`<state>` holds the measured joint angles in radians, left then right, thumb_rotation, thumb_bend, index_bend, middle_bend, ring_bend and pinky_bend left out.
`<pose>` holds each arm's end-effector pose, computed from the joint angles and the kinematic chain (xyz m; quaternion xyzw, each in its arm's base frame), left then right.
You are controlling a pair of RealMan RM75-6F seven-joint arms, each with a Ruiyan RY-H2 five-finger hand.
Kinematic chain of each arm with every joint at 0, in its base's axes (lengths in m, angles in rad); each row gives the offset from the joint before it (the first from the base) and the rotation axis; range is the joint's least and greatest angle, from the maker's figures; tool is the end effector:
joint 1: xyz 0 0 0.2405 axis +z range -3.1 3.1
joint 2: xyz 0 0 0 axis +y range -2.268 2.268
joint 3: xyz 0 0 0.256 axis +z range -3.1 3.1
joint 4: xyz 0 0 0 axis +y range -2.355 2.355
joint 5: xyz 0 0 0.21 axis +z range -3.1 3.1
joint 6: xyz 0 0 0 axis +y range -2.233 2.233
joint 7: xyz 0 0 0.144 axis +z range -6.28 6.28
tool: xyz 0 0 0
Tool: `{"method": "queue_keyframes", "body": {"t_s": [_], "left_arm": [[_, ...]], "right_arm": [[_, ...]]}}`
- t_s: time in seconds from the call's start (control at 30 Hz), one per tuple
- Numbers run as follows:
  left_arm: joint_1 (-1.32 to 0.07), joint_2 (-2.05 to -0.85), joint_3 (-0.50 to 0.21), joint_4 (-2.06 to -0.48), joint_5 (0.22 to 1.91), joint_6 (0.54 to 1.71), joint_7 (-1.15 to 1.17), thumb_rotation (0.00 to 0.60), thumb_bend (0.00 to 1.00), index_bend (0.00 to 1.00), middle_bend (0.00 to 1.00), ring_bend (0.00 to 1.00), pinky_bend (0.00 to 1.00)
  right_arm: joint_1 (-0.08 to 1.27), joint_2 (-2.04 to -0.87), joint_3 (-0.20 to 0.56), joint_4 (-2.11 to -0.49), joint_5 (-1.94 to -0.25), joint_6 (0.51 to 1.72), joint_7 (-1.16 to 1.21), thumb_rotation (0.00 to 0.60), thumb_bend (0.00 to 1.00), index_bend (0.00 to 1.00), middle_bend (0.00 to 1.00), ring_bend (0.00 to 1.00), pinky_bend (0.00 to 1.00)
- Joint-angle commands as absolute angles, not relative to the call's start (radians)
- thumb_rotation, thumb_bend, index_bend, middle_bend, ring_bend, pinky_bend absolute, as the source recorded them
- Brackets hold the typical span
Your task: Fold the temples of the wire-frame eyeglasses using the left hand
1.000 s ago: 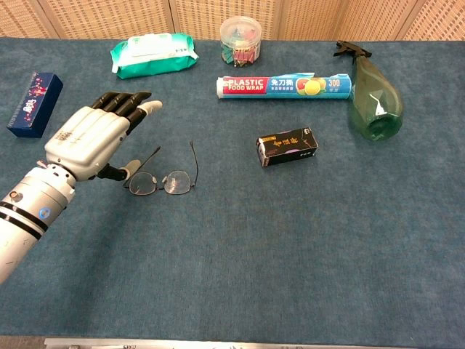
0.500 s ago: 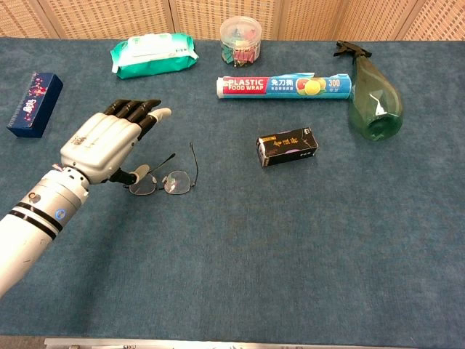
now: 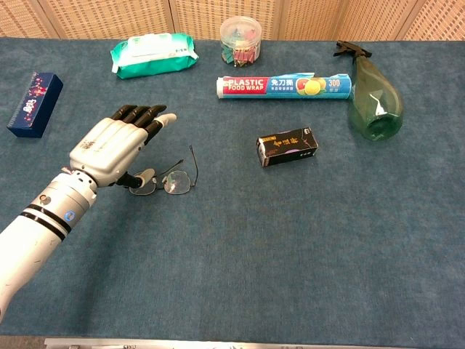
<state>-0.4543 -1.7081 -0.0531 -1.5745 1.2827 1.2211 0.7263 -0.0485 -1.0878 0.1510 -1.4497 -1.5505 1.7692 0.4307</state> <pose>-0.1673 0.2412 -0.0495 -0.7528 -0.3127 -0.3318 0.4748 -0.3291 -0.1508 0.2322 0.4799 -0.3444 0.5476 0.5926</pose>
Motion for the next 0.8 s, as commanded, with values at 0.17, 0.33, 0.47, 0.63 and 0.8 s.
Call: {"method": "queue_keyframes", "body": {"t_s": [0.17, 0.33, 0.47, 0.63, 0.8], "left_arm": [[-0.458, -1.717, -0.051, -1.563, 1.279, 1.216, 0.724, 0.6, 0.32, 0.06, 0.0, 0.0, 0.0], [-0.461, -1.725, -0.05, -1.554, 1.276, 1.211, 0.722, 0.6, 0.32, 0.06, 0.0, 0.0, 0.0], [-0.463, -1.731, -0.05, -1.545, 1.274, 1.209, 0.719, 0.6, 0.32, 0.06, 0.0, 0.0, 0.0], [-0.466, -1.735, -0.05, -1.539, 1.277, 1.209, 0.717, 0.6, 0.32, 0.06, 0.0, 0.0, 0.0], [-0.463, -1.724, -0.049, -1.557, 1.288, 1.223, 0.718, 0.6, 0.32, 0.06, 0.0, 0.0, 0.0]], "right_arm": [[-0.047, -1.087, 0.151, -1.45, -1.55, 1.767, 0.431, 0.6, 0.19, 0.33, 0.29, 0.23, 0.38], [-0.048, -1.086, 0.15, -1.45, -1.551, 1.768, 0.433, 0.6, 0.19, 0.33, 0.29, 0.23, 0.38], [-0.048, -1.086, 0.15, -1.449, -1.55, 1.767, 0.436, 0.6, 0.19, 0.33, 0.29, 0.23, 0.38], [-0.047, -1.086, 0.15, -1.448, -1.551, 1.767, 0.438, 0.6, 0.19, 0.33, 0.29, 0.23, 0.38], [-0.046, -1.086, 0.15, -1.448, -1.552, 1.765, 0.437, 0.6, 0.19, 0.33, 0.29, 0.23, 0.38]]}}
